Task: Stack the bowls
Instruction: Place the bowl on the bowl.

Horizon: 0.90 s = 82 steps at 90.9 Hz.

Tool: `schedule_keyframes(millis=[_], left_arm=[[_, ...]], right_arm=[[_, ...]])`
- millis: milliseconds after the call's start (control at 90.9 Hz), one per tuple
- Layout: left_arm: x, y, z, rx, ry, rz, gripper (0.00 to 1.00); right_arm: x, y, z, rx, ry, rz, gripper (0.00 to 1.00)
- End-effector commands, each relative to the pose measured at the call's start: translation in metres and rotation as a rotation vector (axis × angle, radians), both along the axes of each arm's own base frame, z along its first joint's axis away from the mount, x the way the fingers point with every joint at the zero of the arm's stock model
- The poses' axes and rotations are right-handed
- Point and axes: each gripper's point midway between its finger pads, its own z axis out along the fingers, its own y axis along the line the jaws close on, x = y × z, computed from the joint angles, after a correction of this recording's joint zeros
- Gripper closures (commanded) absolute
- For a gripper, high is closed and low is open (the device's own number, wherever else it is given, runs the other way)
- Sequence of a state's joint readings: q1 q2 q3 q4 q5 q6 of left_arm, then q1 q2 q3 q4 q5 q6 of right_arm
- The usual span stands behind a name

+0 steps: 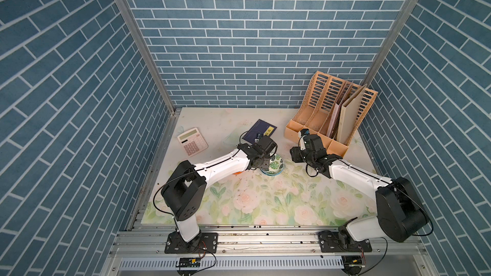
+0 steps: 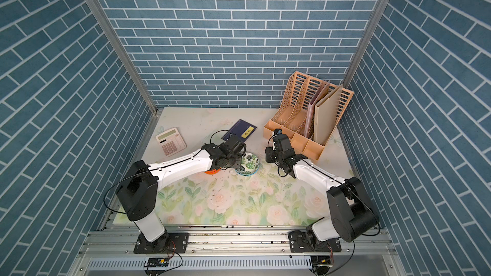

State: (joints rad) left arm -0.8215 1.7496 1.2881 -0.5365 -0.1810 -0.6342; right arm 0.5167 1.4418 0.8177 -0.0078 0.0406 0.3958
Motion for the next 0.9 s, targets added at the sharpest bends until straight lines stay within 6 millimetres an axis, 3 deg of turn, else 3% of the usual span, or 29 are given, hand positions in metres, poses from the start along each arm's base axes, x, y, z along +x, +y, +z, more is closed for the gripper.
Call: schedule_keyframes(millis=[0, 297, 682, 891], left_arm=[[0.003, 0.002, -0.007, 0.014, 0.007, 0.017, 0.66], [0.004, 0.010, -0.018, 0.054, 0.017, 0.033, 0.74], [0.004, 0.015, -0.027, 0.062, 0.031, 0.040, 0.75], [0.005, 0.016, -0.030, 0.050, 0.037, 0.046, 0.81]], right_arm=[[-0.002, 0.001, -0.001, 0.007, -0.004, 0.008, 0.47], [-0.003, 0.000, -0.004, 0.007, 0.001, 0.009, 0.47], [-0.005, -0.001, -0.007, 0.006, 0.006, 0.008, 0.47], [-0.006, 0.000, -0.008, 0.008, 0.010, 0.012, 0.47]])
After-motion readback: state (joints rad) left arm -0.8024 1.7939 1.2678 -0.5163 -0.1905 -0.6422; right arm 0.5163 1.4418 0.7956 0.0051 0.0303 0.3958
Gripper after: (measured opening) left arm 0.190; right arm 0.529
